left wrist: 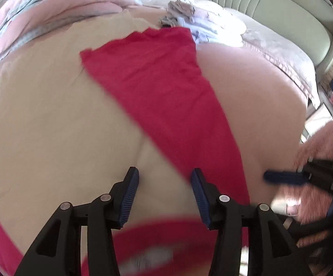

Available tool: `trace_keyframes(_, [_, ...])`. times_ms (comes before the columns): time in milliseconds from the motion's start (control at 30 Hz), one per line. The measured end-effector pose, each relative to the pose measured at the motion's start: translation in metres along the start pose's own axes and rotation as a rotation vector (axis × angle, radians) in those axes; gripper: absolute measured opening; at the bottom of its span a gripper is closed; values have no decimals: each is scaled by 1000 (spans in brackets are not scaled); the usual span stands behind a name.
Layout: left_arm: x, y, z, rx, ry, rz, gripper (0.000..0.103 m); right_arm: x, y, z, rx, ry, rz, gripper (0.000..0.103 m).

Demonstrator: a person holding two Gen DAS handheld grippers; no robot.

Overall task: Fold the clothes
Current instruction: 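Press the first folded pink sleeve flat with the right gripper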

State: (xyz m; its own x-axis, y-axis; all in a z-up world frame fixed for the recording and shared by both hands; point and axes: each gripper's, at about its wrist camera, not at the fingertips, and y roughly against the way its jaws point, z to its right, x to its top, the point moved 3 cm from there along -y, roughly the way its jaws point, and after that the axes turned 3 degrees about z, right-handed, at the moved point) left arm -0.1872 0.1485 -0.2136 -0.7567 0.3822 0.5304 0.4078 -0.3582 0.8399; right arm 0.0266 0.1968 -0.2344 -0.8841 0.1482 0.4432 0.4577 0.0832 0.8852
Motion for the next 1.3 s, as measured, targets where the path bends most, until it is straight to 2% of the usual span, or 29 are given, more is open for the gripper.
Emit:
trace_keyframes(67, [-7, 9, -1, -7, -41, -15, 45, -6, 10, 3, -16, 12, -16, 50])
trace_keyframes(167, [14, 19, -14, -2, -7, 37, 45, 15, 29, 16, -42, 28, 22, 50])
trace_keyframes(300, [60, 13, -31, 23, 50, 110, 45, 87, 37, 38, -104, 76, 100, 50])
trace_keyframes(467, [127, -24, -45, 82, 43, 137, 45, 182, 2, 71, -153, 107, 182, 50])
trace_keyframes(533, [152, -44, -52, 64, 45, 139, 45, 211, -17, 84, -135, 98, 203, 50])
trace_keyframes(667, [181, -87, -70, 49, 75, 96, 45, 250, -60, 82, 1, 159, 180, 50])
trace_keyframes(767, [173, -97, -91, 70, 112, 72, 45, 266, -90, 81, 12, 198, 153, 50])
trace_keyframes(900, [156, -89, -109, 123, 107, 85, 43, 280, -117, 86, 7, 211, 151, 43])
trace_keyframes(933, [151, -84, -116, 141, 132, 79, 43, 283, -123, 87, 6, 214, 151, 40])
trace_keyframes(967, [150, -81, -122, 154, 159, 77, 44, 288, -123, 90, -4, 199, 163, 31])
trace_keyframes(1067, [148, -70, -140, 191, 240, 71, 43, 303, -105, 101, -53, 124, 232, 34])
trace_keyframes(1167, [164, -79, -128, 145, 191, 121, 43, 308, -96, 100, 6, 115, 235, 34])
trace_keyframes(1267, [180, -89, -115, 98, 141, 172, 43, 300, -114, 82, 1, 224, 178, 34])
trace_keyframes(1300, [180, -99, -114, 110, 128, 143, 43, 295, -120, 80, -17, 238, 170, 34])
